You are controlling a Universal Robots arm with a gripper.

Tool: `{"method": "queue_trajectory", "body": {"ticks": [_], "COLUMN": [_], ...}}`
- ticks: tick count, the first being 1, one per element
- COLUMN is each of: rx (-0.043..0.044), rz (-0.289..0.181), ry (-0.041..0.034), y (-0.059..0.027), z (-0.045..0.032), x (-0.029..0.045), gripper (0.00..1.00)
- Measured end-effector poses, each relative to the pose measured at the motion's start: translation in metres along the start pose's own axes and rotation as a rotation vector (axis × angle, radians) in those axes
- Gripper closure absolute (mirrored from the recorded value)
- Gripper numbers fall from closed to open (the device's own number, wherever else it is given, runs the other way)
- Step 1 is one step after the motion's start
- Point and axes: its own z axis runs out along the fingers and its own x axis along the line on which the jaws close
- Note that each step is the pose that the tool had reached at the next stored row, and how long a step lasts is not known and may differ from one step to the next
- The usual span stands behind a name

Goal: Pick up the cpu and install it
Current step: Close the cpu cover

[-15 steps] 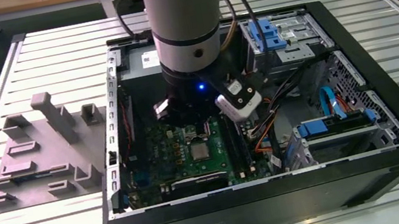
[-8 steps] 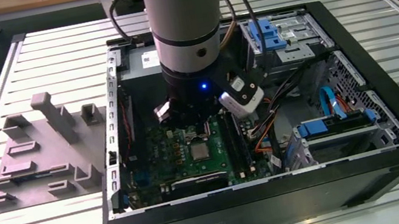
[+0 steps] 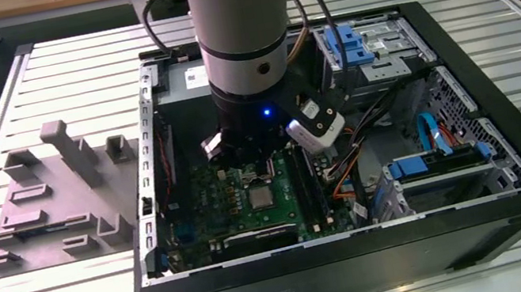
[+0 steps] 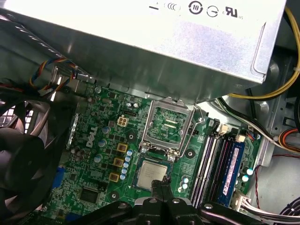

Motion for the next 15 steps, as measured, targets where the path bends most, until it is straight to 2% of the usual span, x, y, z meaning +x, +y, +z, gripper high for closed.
{"method": "queue_trajectory", "body": {"ticks": [6,12,15], "rx": [0.0000,-0.0001,0.0002], "rz": [0.000,0.000,-0.014], "ry": [0.0000,0.0000,0.0006], "y": [0.0000,-0.0022,-0.0023], "z": [0.0001,0.0030,0.0044], "x": [-0.0001,-0.0082,-0.0090], "gripper": [0.89,0.89,0.89]}}
